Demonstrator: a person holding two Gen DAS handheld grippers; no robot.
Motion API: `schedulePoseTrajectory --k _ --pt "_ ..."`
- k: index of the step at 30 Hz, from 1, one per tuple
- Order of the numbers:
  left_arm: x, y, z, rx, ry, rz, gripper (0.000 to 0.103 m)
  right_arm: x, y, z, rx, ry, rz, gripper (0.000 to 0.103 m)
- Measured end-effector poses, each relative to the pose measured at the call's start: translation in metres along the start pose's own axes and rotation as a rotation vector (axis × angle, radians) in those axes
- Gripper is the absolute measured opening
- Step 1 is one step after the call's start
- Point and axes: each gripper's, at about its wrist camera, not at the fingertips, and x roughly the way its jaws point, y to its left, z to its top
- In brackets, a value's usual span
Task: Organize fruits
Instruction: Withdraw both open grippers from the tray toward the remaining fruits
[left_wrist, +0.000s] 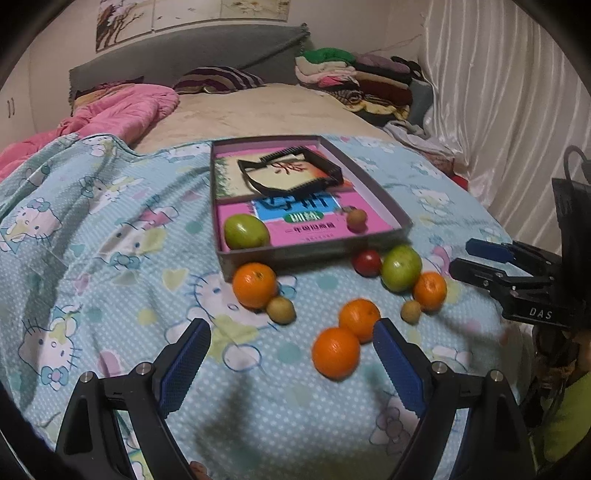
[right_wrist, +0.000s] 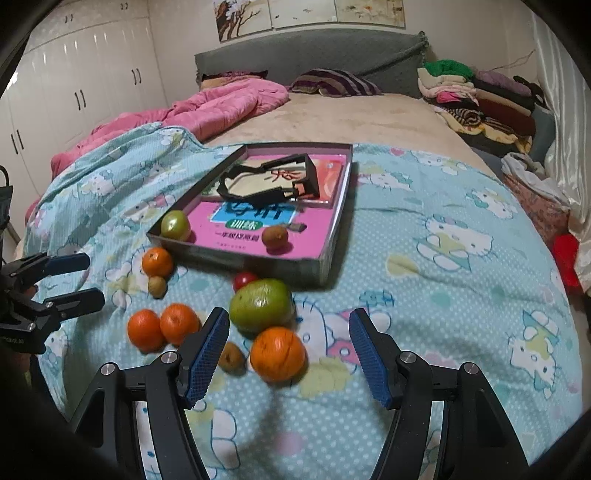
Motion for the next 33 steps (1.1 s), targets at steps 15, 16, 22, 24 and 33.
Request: schedulePoseTrajectory --k 15,16,22,24,33 --pt "0.017 -0.017 -0.024 0.030 0.078 -0.028 0.084 0.004 0.009 -0.020 -0.020 0.054 -0.001 0.069" --pt "0.019 -0.017 -0.025 0.033 0.081 -0.028 0.083 0.005 0.010 -0.021 -0.024 0.057 -0.003 0.069" --pt "0.026 -0.020 -0.028 0.042 0.096 -0.033 0.076 0.016 0.014 -0.026 -0.040 0.081 -0.017 0.069" --pt "0.029 -0.020 -0.029 0.043 0.103 -0.038 0.071 0.019 0.016 -0.028 -0.050 0.087 -0.023 0.069" --pt "0.036 -0.020 -0.029 0.041 0.106 -0.053 0.061 0.031 0.016 -0.034 -0.107 0.091 -0.079 0.069"
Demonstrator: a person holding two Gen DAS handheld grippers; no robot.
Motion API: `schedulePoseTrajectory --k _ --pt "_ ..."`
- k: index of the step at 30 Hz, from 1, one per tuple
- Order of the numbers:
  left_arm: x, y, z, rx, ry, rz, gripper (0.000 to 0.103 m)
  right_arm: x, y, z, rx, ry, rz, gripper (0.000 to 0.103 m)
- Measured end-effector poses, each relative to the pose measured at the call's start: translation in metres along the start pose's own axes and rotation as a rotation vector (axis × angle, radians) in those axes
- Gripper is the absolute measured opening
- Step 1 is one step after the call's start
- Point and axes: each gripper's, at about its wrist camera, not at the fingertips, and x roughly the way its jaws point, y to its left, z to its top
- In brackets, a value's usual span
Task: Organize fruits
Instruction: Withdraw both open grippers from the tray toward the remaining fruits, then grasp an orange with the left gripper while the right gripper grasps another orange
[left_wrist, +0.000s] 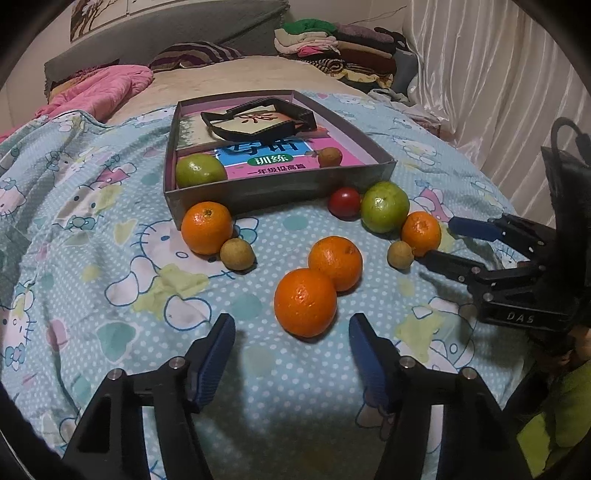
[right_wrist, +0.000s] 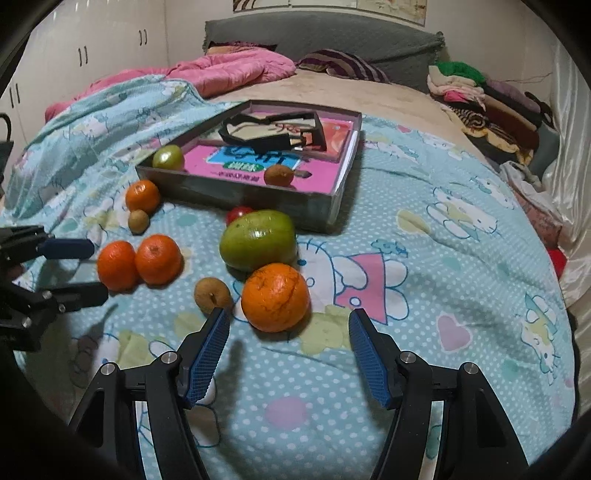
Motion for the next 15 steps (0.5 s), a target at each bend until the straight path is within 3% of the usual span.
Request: schedulePoseTrajectory --k 15 --pt "0.017 0.001 0.005 -0.025 0.000 -0.031 0.045 0.015 0.003 0.002 -0.030 -0.016 0.037 0.045"
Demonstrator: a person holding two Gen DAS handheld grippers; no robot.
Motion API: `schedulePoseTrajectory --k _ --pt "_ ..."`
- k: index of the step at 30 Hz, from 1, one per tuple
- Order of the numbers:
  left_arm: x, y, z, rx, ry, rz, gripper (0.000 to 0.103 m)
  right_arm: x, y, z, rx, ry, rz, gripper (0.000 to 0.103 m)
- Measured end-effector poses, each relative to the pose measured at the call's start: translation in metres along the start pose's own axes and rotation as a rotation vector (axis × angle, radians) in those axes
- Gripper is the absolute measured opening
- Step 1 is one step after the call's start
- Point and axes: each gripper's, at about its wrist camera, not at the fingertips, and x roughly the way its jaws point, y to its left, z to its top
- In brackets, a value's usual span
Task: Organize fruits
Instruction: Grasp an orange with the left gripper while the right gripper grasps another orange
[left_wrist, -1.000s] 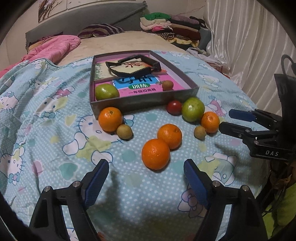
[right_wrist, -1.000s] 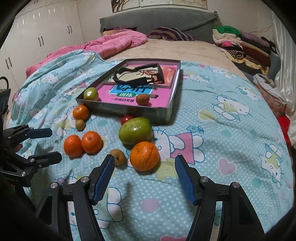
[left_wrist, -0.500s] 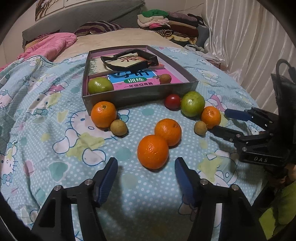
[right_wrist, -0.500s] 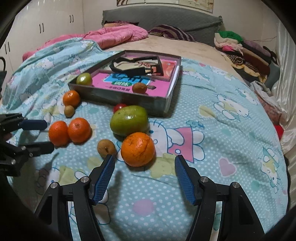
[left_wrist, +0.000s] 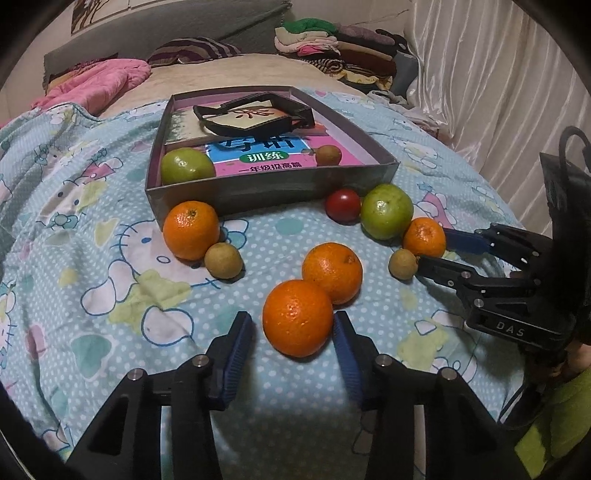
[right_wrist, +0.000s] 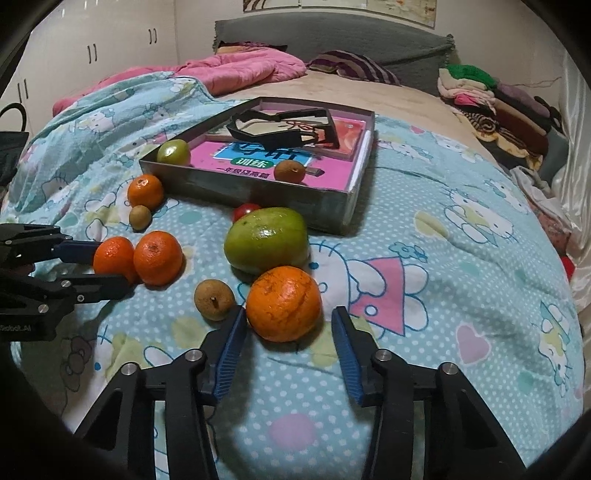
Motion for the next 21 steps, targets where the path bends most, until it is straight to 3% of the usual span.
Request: schedulePoseTrajectory --k 21 --pt "0.006 0.001 0.004 -0.009 -0.004 -0.028 0.035 -0.002 -0.020 -0.001 0.102 -0.031 0.050 0.042"
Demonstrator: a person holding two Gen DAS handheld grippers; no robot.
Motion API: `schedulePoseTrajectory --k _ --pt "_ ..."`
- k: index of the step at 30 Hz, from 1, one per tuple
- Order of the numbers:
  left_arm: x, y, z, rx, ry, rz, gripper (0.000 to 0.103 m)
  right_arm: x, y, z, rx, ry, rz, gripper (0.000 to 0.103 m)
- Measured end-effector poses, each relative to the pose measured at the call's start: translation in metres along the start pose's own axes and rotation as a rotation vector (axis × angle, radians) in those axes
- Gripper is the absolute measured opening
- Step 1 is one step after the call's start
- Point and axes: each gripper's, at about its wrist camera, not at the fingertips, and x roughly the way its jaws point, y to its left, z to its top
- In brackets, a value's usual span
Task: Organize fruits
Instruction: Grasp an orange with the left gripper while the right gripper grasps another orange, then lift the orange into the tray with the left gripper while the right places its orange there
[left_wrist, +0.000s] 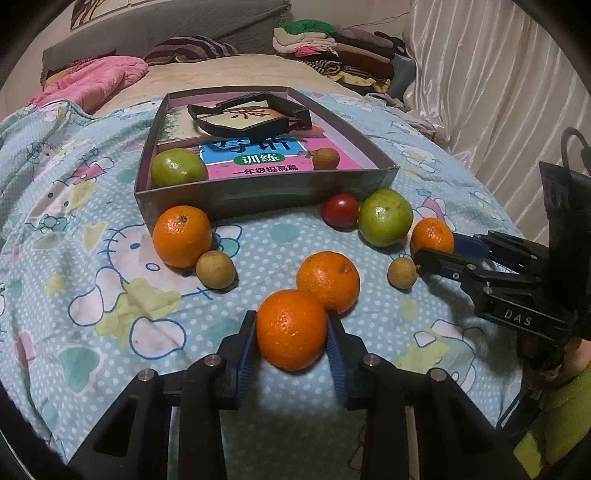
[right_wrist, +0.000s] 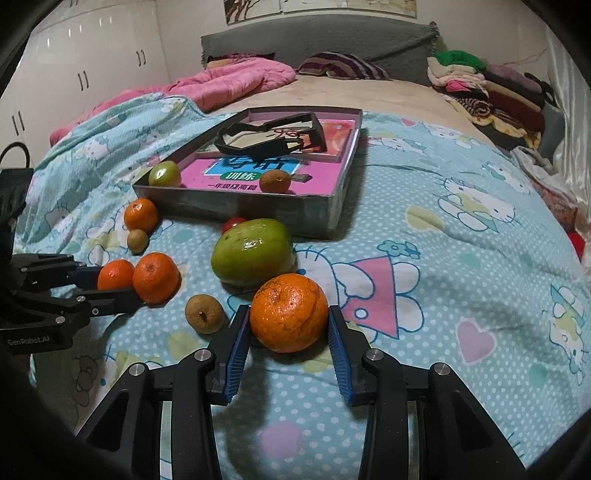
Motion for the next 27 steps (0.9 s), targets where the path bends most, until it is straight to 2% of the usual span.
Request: schedulePoseTrajectory --k 7,14,27 --pt "-0.021 0.008 0.002 -0.030 -0.021 0.001 0.035 -0.005 -0.003 0.000 0.012 -0.008 -0.006 0.042" --pt "-0.042 0.018 0.013 -0.058 -0.061 0.036 0.035 -0.015 -0.005 0.003 0.033 -0.035 -0.007 0.042" --pt "-0.041 0.022 0.021 -0.074 -0.049 0.058 0.035 -0.031 0.010 0.017 0.010 -0.076 0.017 0.042"
